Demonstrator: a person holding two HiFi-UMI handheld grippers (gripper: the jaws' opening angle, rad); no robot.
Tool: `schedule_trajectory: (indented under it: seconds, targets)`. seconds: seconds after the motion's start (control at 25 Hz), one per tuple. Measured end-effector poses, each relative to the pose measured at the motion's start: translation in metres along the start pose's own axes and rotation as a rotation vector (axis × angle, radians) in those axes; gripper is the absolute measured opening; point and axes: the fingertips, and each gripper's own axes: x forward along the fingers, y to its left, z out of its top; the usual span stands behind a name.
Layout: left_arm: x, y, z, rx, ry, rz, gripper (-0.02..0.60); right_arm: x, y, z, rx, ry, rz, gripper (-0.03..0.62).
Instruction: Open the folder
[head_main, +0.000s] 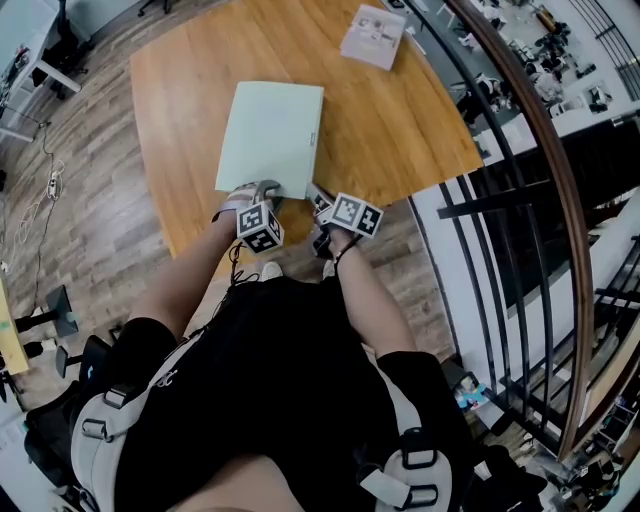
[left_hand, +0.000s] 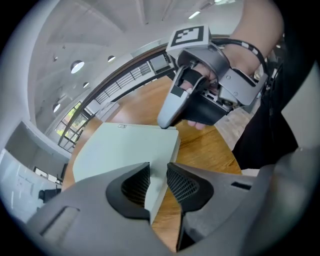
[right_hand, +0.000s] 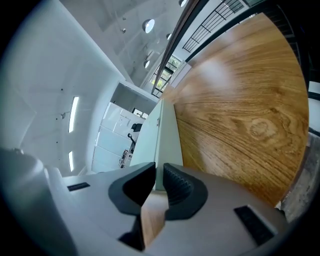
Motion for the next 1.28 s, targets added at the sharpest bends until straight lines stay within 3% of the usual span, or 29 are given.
schedule_trajectory:
  seconds: [0.16,0.36,0.64,0.76,0.88,1.12,1.28]
  targets:
    - [-0.002,0.002,0.001,-0.143,-0.040,-0.068,0.089,0.002,-0.001,0.002,-0.003,0.012,-0.008,0.055]
    - [-0.006,0.005,0.006,-0.308,-0.079,-0.100,0.043,0.001,-0.006,0.001,-0.025,0.042,-0.028,0.055]
    - [-0.039,0.033,0.009,-0.634,-0.285,-0.099,0.021,0.002,-0.007,-0.001,-0.056,0.057,-0.049,0.055]
    - [-0.055,0.043,0.010,-0.728,-0.363,-0.089,0.021,0.001,-0.008,-0.001,-0.064,0.055,-0.061,0.055]
    - [-0.071,0.055,0.007,-0.791,-0.424,-0.068,0.021,0.001,-0.007,0.001,-0.088,0.055,-0.077,0.055]
    - [-0.122,0.095,-0.014,-1.090,-0.636,-0.007,0.021,-0.001,-0.008,0.002,-0.125,0.048,-0.113,0.055]
    - [-0.159,0.116,-0.050,-1.104,-0.660,0.150,0.014,-0.003,-0.008,0.002,-0.162,0.052,-0.135,0.055]
